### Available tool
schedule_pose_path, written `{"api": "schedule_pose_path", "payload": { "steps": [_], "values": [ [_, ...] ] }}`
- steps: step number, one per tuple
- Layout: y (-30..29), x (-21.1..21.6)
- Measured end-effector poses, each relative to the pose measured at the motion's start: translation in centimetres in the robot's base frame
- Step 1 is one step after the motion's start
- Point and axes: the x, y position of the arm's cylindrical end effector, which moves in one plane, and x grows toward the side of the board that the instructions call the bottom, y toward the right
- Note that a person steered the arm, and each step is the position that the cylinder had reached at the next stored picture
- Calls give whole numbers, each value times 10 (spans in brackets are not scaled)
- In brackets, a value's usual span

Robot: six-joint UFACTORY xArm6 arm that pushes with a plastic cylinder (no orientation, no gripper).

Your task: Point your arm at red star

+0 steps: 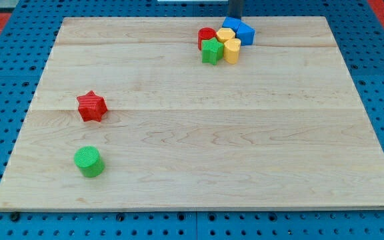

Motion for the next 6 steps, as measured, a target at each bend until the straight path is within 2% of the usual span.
{"api": "schedule_pose_path", "payload": {
  "steps": [3, 4, 5, 6],
  "values": [
    [-31, 11],
    [-148, 30],
    [-273, 85],
    [-323, 161]
  ]
}}
